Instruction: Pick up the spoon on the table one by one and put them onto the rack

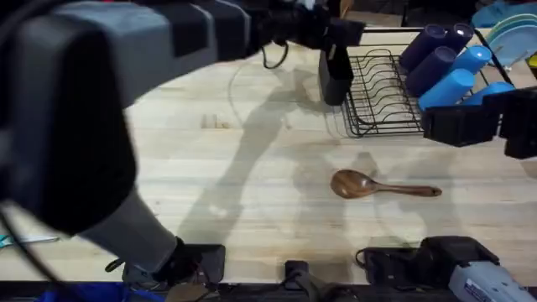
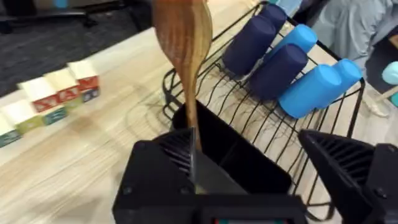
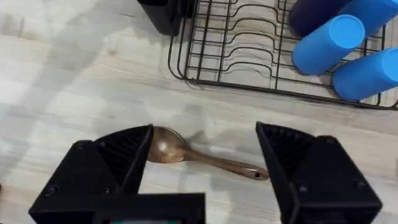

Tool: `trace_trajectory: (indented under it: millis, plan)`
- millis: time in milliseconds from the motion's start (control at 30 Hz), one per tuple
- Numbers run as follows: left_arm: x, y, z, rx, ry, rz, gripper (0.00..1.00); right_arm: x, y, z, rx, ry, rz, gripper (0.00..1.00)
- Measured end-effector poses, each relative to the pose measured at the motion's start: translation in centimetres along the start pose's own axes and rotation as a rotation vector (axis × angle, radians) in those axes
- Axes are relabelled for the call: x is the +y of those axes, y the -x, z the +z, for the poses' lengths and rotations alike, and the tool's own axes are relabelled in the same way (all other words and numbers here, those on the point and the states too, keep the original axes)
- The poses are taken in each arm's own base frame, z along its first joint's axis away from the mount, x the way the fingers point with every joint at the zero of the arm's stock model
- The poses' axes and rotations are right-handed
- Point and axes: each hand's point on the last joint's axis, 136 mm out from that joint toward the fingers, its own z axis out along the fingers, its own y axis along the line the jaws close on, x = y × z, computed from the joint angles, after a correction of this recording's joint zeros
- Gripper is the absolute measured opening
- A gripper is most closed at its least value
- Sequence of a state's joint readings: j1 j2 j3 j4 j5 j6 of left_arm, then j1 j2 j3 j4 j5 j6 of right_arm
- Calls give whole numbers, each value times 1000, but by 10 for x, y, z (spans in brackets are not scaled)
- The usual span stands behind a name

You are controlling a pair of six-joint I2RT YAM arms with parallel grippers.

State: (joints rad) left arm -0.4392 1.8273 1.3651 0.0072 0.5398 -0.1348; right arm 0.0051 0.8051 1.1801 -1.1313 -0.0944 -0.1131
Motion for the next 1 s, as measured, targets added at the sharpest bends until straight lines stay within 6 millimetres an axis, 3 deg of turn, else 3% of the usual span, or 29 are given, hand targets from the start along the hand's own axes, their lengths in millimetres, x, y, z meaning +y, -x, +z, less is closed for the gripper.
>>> trace_trajectory:
  millis: [133,233,467,500,533,667,833,1000]
  plan:
    - [6,9,-33,21,72,-19,995,0,0,0,0,0,0,996]
    - [16,4,-60,67,155,-58,995,0,0,0,0,0,0,995]
    - [38,-29,-127,229,405,-163,995,0,0,0,1,0,0,995]
    - [39,-33,-140,251,446,-171,995,0,-1,0,2,0,0,995]
    - [38,-43,-176,304,548,-173,995,0,-1,0,3,0,0,995]
    - [31,-56,-215,371,649,-152,995,0,-1,0,3,1,0,995]
    - [26,-75,-252,462,745,-145,995,0,-1,0,3,1,0,995]
    - [22,-84,-273,509,795,-140,993,0,-1,0,3,1,0,996]
